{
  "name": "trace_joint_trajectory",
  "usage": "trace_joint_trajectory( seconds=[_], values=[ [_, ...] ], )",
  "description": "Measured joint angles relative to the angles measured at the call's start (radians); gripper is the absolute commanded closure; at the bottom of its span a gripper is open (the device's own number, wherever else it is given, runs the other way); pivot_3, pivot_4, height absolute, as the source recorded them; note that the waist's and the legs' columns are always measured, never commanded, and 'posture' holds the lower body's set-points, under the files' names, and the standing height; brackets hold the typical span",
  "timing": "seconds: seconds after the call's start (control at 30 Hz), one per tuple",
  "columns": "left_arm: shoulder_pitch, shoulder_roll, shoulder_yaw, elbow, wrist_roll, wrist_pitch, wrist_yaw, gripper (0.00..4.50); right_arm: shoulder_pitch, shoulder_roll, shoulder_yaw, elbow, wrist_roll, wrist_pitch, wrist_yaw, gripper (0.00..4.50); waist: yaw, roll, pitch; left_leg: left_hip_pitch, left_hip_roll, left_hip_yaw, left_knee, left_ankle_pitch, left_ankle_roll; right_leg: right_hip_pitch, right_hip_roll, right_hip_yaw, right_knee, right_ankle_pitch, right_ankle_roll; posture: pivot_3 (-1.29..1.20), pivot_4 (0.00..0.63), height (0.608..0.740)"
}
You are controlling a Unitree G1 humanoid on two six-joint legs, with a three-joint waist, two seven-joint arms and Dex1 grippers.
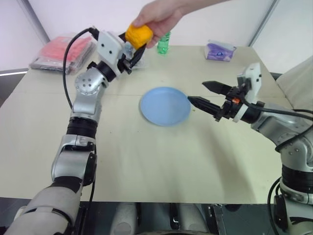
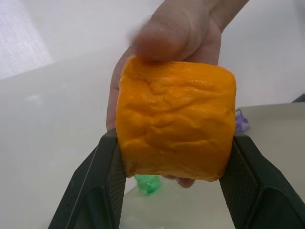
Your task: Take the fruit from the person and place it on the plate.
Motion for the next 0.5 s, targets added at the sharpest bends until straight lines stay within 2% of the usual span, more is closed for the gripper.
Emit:
trace_joint_trajectory(
  seconds=[0.13, 0.3, 0.5],
  values=[
    [0.010, 0.000, -0.001, -0.030, -0.034, 0.140, -0.049, 2.36, 0.000, 0.000, 0.006, 0.000, -0.008, -0.005, -0.001, 0.00, -0.001, 0.000, 0.000, 0.000, 0.000, 0.000, 0.000, 0.000, 0.000, 0.000, 0.000, 0.000, 0.000, 0.000, 0.000, 0.00, 0.150, 0.731],
    [0.094, -0.039, -0.020, -0.086, -0.089, 0.314, -0.139, 2.36, 0.035, -0.023, 0.024, -0.012, -0.038, -0.016, 0.004, 0.00, 0.001, 0.000, 0.000, 0.000, 0.000, 0.000, 0.000, 0.000, 0.000, 0.000, 0.000, 0.000, 0.000, 0.000, 0.000, 0.00, 0.150, 0.731],
    [0.080, -0.111, -0.052, -0.023, -0.097, 0.434, -0.217, 2.36, 0.129, -0.078, 0.043, -0.072, -0.080, -0.012, 0.002, 0.00, -0.001, 0.000, 0.000, -0.001, 0.000, -0.001, 0.001, 0.000, 0.000, 0.000, 0.001, 0.000, 0.000, 0.000, 0.000, 0.00, 0.150, 0.731]
  ],
)
